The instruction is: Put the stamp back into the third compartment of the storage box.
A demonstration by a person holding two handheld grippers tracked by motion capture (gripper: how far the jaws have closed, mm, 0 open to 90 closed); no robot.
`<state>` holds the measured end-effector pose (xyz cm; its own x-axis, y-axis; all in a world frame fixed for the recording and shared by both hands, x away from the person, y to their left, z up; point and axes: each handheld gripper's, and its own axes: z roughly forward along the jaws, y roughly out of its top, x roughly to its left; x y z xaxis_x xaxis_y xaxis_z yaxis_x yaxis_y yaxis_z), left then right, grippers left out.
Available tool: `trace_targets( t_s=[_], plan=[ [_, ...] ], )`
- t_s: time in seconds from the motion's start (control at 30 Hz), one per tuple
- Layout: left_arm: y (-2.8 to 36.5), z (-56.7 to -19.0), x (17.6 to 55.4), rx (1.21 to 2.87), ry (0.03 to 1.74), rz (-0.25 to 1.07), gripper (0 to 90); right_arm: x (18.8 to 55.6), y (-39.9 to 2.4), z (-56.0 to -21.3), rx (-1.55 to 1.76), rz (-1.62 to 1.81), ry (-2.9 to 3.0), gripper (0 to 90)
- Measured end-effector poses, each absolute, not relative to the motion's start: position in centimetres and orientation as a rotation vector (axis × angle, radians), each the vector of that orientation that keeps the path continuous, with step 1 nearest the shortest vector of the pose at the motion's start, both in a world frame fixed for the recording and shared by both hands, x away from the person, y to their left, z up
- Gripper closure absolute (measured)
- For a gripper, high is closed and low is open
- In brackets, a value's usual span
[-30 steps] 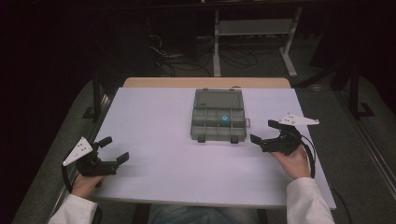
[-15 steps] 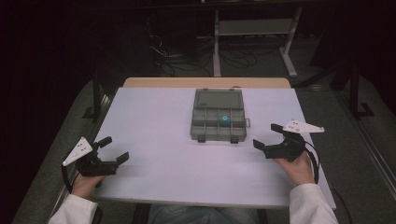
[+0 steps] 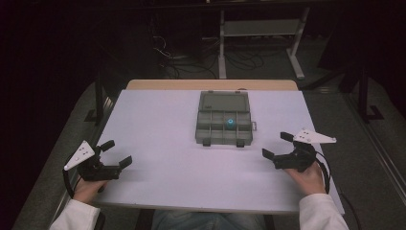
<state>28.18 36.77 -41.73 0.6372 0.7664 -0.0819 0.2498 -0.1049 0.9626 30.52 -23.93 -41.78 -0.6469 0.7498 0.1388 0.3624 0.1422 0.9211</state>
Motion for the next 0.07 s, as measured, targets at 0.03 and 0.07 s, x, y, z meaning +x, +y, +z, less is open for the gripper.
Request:
trace_targets(
  t_s=[0.03, 0.07],
  plan=[
    [36.77, -41.72, 28.17, 1.664, 0.845, 0.538, 0.0, 30.41, -23.96, -41.83, 1.071, 1.511, 2.072, 0.0],
    [36.75, -41.72, 28.17, 1.663, 0.844, 0.539, 0.0, 30.32, -23.99, -41.87, 1.075, 1.513, 2.070, 0.0]
  ],
)
